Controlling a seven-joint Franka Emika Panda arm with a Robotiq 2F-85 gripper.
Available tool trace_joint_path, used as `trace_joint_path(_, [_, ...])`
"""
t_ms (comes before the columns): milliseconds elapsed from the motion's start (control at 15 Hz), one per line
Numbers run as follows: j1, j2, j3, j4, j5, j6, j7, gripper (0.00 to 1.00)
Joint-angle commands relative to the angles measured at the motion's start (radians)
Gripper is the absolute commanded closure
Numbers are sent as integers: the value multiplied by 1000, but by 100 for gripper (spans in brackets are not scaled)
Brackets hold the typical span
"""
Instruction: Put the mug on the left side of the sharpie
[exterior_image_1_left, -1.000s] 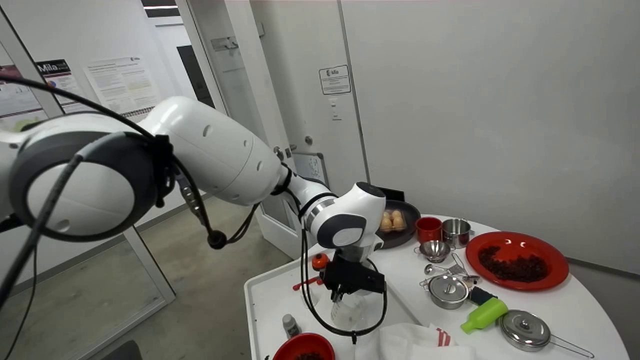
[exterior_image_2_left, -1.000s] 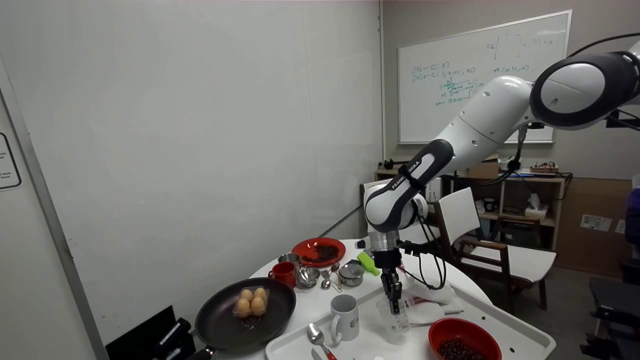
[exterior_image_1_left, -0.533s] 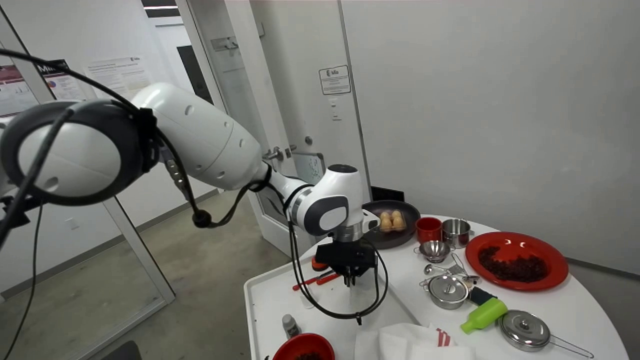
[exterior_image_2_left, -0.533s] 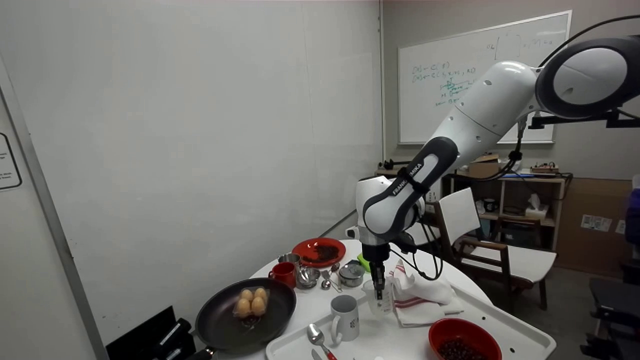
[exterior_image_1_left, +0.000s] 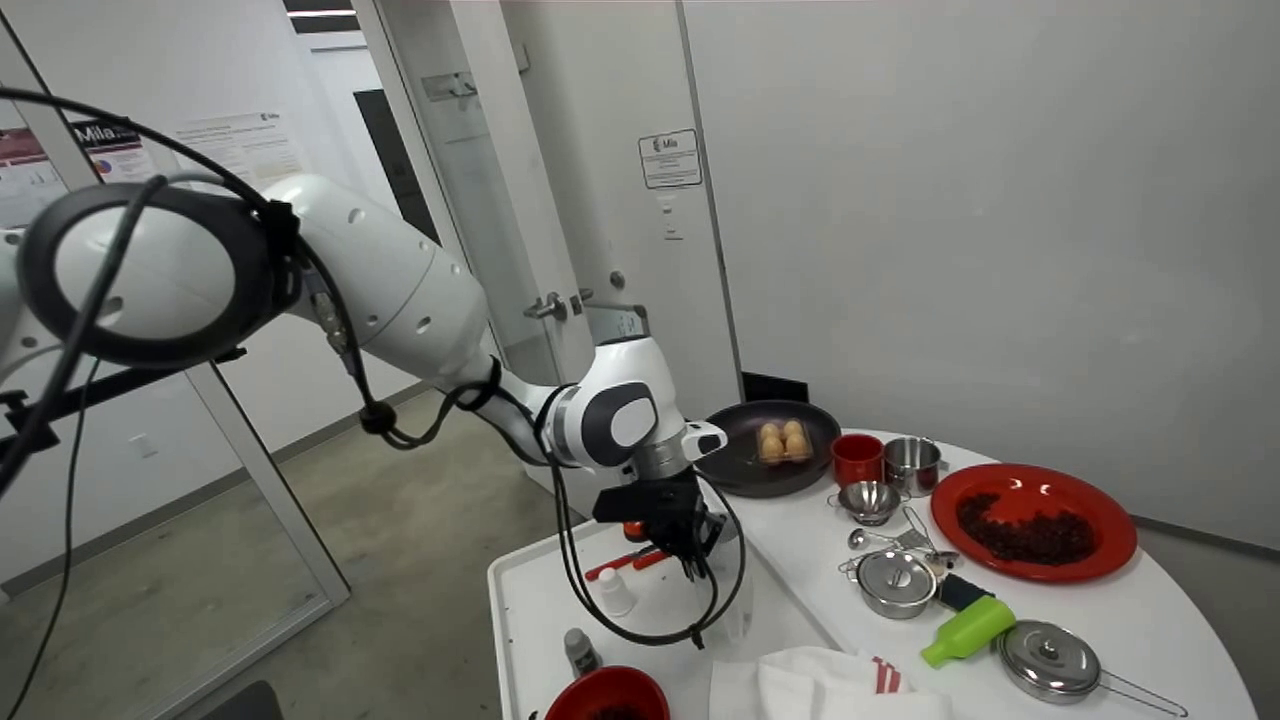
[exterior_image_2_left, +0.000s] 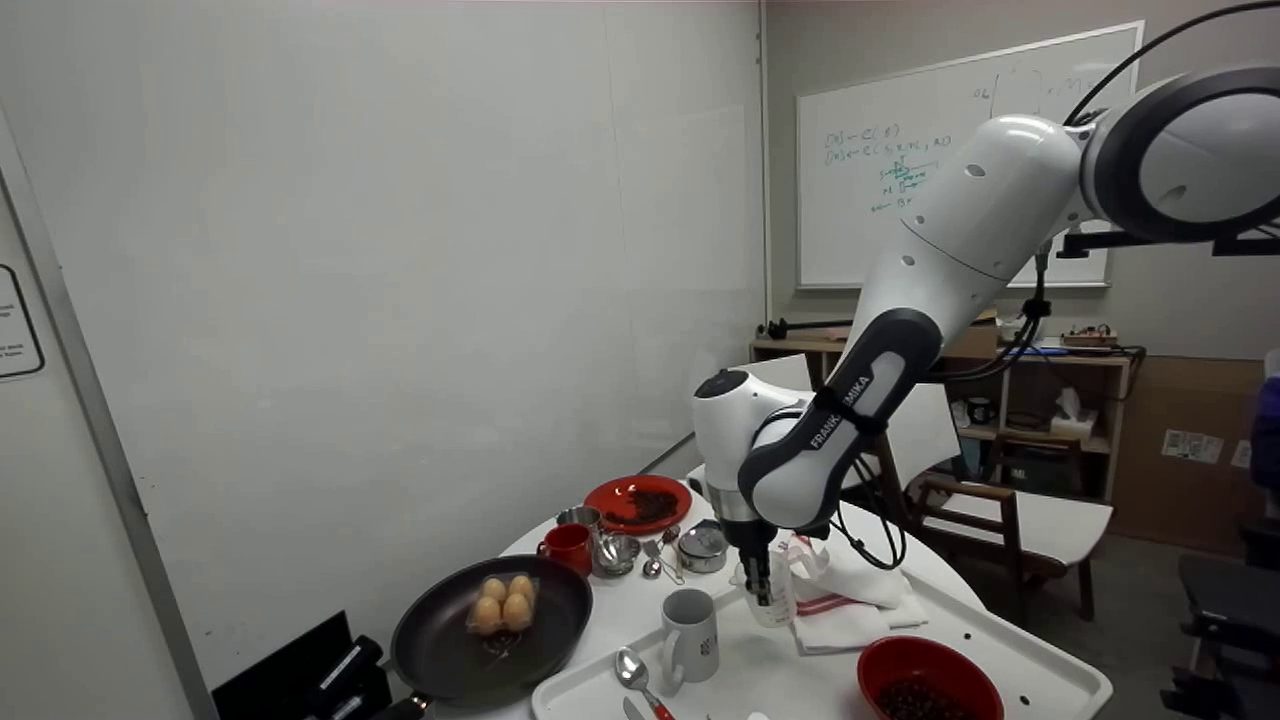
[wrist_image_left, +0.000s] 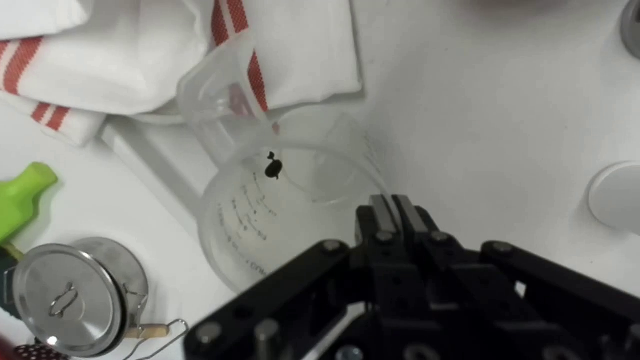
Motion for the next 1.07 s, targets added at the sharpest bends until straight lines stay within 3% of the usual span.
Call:
trace_joint_path(0, [-22, -85, 55, -83, -16, -61, -14, 93])
trace_joint_path(400, [-70, -136, 160, -123, 0, -115, -122, 93])
trace_joint_path(1000, [-46, -13, 166, -18, -63, -117, -195, 92])
